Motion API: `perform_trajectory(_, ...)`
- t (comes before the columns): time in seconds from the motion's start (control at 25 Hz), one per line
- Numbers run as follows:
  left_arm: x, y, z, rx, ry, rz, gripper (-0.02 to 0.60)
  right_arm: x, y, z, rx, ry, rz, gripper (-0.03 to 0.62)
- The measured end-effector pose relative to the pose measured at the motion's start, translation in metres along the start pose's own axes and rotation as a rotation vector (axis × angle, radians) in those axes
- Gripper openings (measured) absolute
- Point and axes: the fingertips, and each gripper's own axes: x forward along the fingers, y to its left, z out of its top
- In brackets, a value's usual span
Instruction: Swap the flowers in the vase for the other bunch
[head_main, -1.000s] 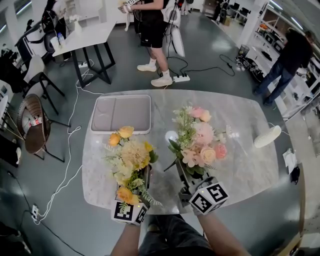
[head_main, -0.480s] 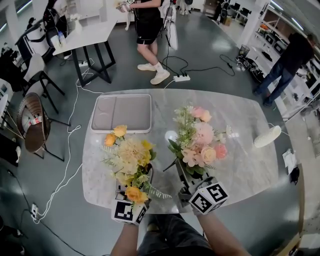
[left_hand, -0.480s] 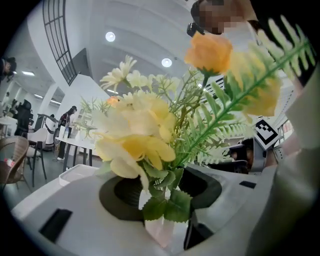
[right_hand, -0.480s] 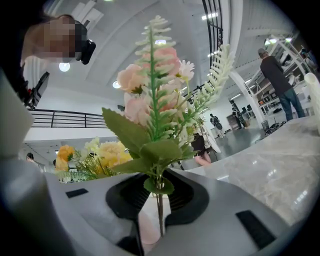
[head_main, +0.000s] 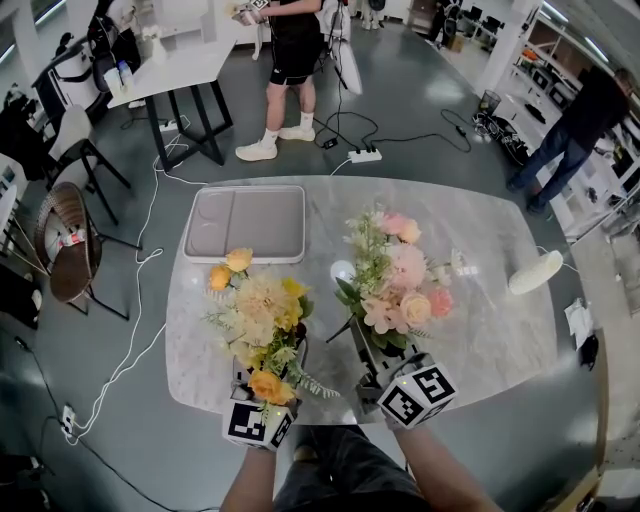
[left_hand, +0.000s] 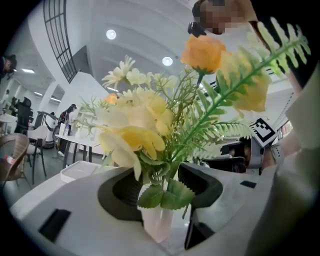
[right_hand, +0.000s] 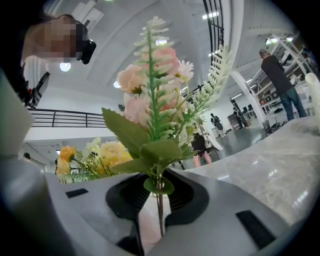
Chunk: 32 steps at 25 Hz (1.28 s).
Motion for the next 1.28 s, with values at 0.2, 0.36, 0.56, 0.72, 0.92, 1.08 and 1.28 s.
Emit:
perform_trajectory(0.2, -0.003, -0.002, -0.002, -0.001, 0.014, 0.001, 0.215, -0.001, 0.002, 0.002, -0.002, 0.003, 0.001, 0.084)
perform_trajectory(0.36, -0.007, -0.005, -0.009, -0.006, 0.035, 0.0, 0.215, -0.001, 0.004, 0.003, -0.007, 0.007, 0.008, 0.084)
perform_trajectory(0.56, -0.011, -0.009, -0.016, -0.015, 0.062, -0.005, 0.215, -0.001, 0.005, 0.004, -0.005, 0.011, 0.01, 0.084)
perform_trajectory(0.72, -0.017, -0.01, -0.025, -0.025, 0.073, -0.002, 0.215, -0.001, 0.007, 0.002, -0.007, 0.011, 0.011, 0.084)
perform_trajectory(0.92, -0.022, -0.012, -0.034, -0.03, 0.102, -0.008, 0.215, -0.002, 0.007, 0.001, -0.007, 0.016, 0.006, 0.084)
perform_trajectory(1.08, -0.025, -0.014, -0.035, -0.045, 0.134, -0.006, 0.214, -0.003, 0.005, 0.004, -0.001, 0.023, -0.004, 0.084)
perform_trajectory(1.28, -0.035, -0.014, -0.037, -0.058, 0.14, -0.003, 0.213, -0.003, 0.009, 0.005, 0.002, 0.019, -0.001, 0.084)
